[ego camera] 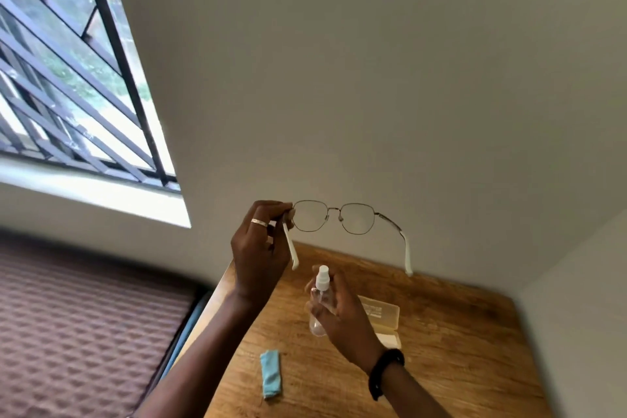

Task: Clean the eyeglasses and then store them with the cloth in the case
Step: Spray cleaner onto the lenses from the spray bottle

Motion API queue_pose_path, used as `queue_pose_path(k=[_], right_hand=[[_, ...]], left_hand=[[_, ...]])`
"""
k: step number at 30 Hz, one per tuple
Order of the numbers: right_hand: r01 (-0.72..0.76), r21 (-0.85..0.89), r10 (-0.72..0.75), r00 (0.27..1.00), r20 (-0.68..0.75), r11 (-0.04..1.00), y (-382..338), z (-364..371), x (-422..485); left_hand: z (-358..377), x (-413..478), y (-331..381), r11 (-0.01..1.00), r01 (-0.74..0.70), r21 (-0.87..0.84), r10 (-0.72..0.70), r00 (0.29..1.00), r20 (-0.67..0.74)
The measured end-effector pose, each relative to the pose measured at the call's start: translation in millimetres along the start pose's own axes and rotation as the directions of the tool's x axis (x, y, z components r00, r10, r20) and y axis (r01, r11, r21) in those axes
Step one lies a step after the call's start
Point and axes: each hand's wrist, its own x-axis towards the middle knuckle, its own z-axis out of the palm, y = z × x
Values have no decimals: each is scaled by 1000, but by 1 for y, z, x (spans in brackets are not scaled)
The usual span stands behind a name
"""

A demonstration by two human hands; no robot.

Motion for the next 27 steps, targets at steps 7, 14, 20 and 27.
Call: queue_pose_path(k=[7, 14, 20, 27], right_hand=[[-136, -41, 136, 991, -9, 990, 68, 52, 46], [-228, 47, 228, 974, 7, 973, 85, 73, 80], [-254, 75, 253, 967, 20, 964, 91, 75, 84], [-251, 56, 251, 968, 20, 966, 103, 75, 80]], left_hand=[[-21, -8, -16, 999, 43, 27, -43, 999, -11], [-40, -9, -34, 992, 73, 103, -68, 997, -43], [-46, -11, -45, 992, 83, 90, -80, 996, -41], [-44, -11, -45, 991, 77, 113, -72, 996, -43]])
